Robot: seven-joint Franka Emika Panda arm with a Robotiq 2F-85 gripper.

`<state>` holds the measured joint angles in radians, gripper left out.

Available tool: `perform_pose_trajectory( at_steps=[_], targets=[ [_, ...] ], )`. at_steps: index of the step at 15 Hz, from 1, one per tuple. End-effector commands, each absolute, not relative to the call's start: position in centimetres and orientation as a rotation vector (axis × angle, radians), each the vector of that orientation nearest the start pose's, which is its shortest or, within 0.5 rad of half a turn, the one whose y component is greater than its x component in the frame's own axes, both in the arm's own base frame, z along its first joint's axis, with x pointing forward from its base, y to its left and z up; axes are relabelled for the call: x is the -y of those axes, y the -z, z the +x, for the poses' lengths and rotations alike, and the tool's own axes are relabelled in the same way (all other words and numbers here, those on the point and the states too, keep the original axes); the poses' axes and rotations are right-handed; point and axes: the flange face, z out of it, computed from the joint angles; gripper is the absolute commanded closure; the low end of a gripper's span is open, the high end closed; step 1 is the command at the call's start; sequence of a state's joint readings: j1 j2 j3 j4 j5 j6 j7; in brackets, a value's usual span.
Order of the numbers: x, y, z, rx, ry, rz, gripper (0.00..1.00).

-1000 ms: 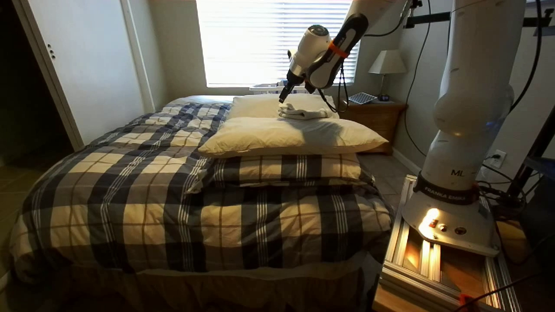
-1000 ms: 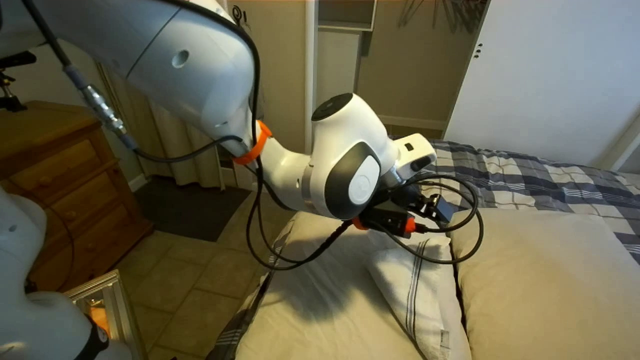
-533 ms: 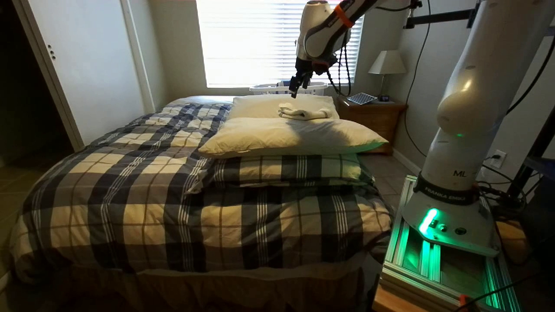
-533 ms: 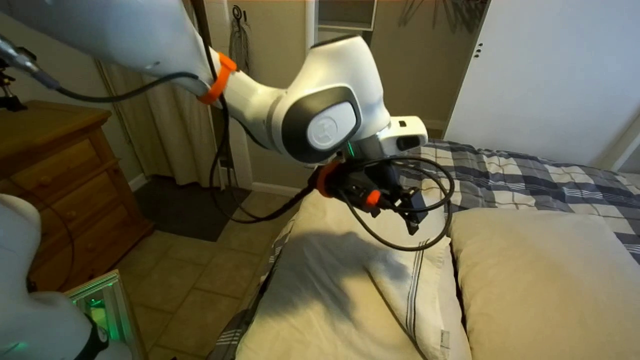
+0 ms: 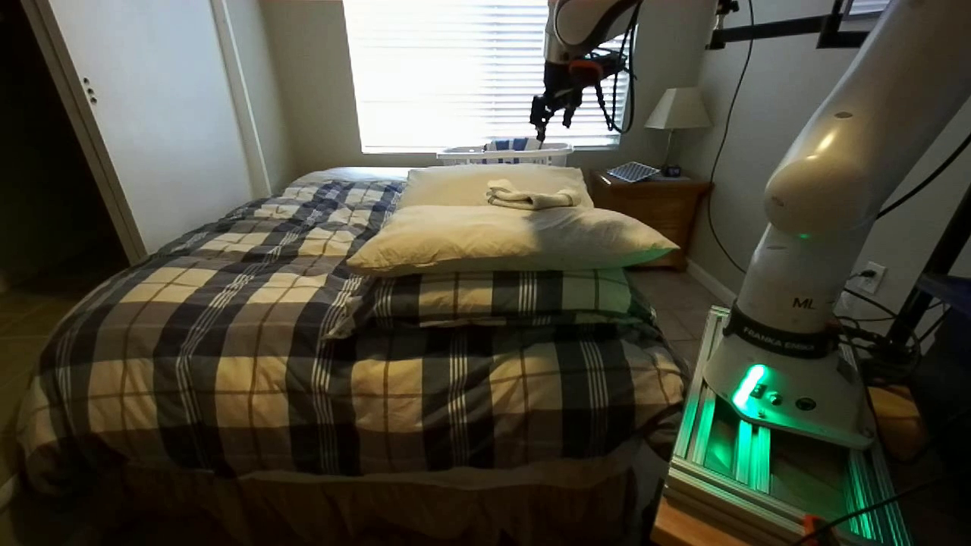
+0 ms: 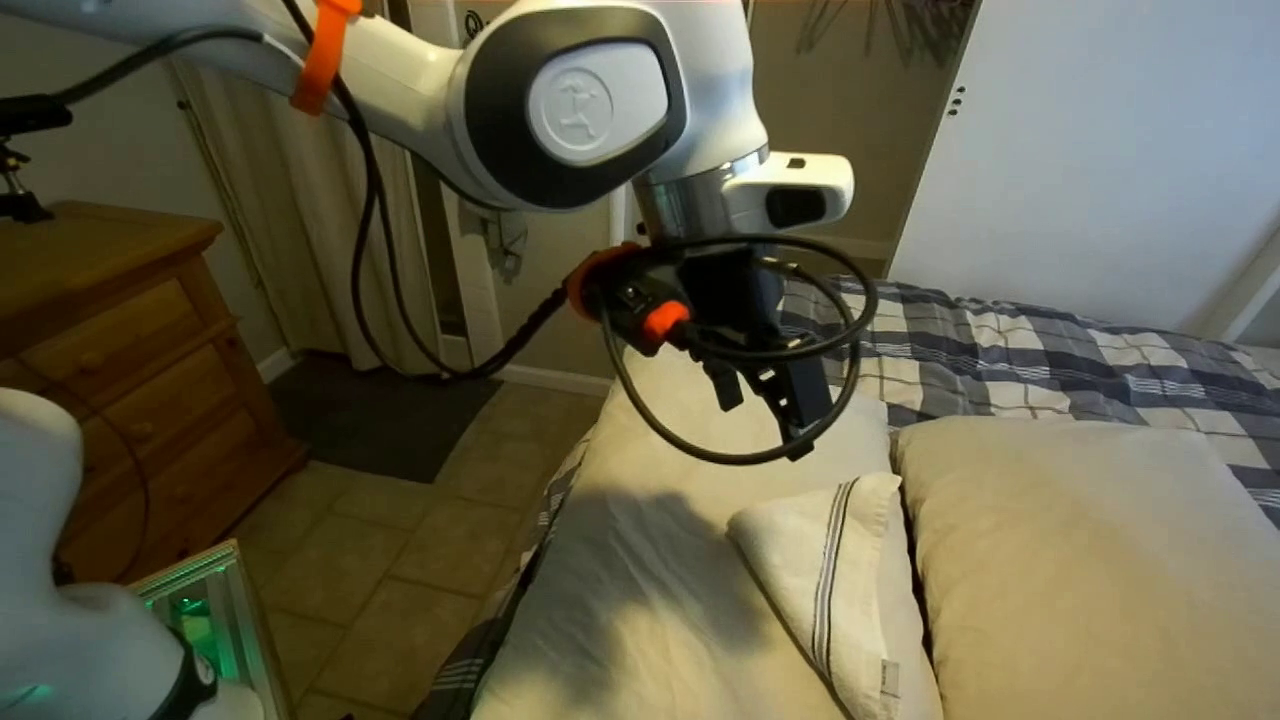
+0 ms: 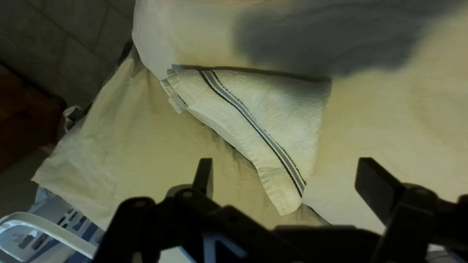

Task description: Fold the white tea towel in a triangular formation

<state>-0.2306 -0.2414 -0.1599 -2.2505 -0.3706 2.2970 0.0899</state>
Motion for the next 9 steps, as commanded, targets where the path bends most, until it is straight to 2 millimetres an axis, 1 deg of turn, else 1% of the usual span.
perform_pose_trajectory(
  at_steps=[1, 3, 9],
  targets=[
    [20.22, -49.71, 45.83, -0.5, 0.419, -3.388, 0.0],
    [20.11, -49.99, 45.47, -0.534, 0.421, -3.381, 0.0],
    [20.0, -49.58, 45.2, -0.545, 0.409, -3.377, 0.0]
  ],
)
